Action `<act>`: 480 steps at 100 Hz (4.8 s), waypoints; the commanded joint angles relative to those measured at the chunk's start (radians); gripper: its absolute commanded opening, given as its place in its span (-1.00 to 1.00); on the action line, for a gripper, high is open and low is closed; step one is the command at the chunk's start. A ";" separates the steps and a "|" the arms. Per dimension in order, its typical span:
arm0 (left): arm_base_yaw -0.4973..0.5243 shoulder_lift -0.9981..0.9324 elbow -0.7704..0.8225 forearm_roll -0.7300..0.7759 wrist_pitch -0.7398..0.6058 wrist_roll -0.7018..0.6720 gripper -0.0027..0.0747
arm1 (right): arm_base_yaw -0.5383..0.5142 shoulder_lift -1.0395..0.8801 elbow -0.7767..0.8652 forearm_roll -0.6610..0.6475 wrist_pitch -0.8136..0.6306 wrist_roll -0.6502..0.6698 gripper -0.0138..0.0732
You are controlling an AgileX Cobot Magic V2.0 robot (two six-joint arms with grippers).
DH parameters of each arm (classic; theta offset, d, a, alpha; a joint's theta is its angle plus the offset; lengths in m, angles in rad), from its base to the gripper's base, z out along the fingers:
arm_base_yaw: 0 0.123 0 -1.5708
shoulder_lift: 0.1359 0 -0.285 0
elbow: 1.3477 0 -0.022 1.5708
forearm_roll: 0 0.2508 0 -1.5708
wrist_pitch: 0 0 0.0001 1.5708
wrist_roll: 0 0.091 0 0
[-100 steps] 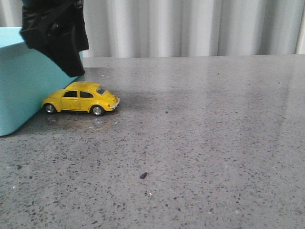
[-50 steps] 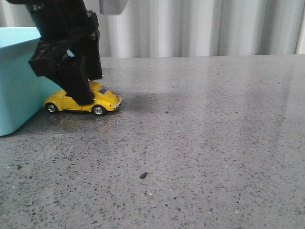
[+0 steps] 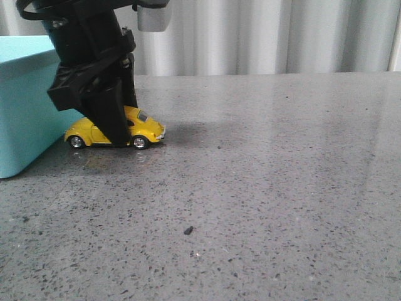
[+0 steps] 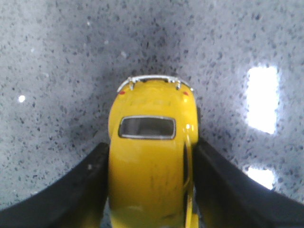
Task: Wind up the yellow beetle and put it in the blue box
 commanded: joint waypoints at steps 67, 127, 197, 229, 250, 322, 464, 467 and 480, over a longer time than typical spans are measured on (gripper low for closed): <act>0.004 -0.266 -0.188 -0.050 -0.090 -0.002 -0.88 | 0.002 0.009 -0.025 0.013 -0.132 -0.009 -0.78; 0.360 -0.341 -0.105 0.060 -0.125 -0.455 -0.88 | 0.002 0.009 -0.025 0.062 -0.107 -0.007 -0.78; 0.464 -0.284 0.242 0.035 -0.278 -0.455 -0.23 | 0.002 0.009 -0.025 0.062 -0.131 -0.007 -0.78; 0.462 -0.291 0.242 0.003 -0.355 -0.455 0.16 | 0.002 0.009 -0.025 0.071 -0.131 -0.007 -0.78; 0.462 -0.368 0.242 -0.088 -0.378 -0.455 0.15 | 0.002 0.009 -0.025 0.073 -0.116 -0.007 -0.78; 0.218 -1.240 0.733 -0.343 -0.602 -0.426 -0.71 | 0.000 -0.381 0.265 -0.222 -0.036 -0.009 -0.78; 0.224 -1.723 1.299 -0.395 -0.892 -0.432 -0.99 | 0.000 -0.381 0.356 -0.181 -0.304 -0.009 -0.78; 0.224 -1.723 1.313 -0.313 -0.936 -0.432 -0.99 | 0.000 -0.381 0.357 -0.176 -0.301 -0.009 -0.78; 0.224 -1.723 1.365 -0.180 -1.174 -0.432 -0.99 | 0.000 -0.381 0.357 -0.172 -0.283 -0.009 -0.78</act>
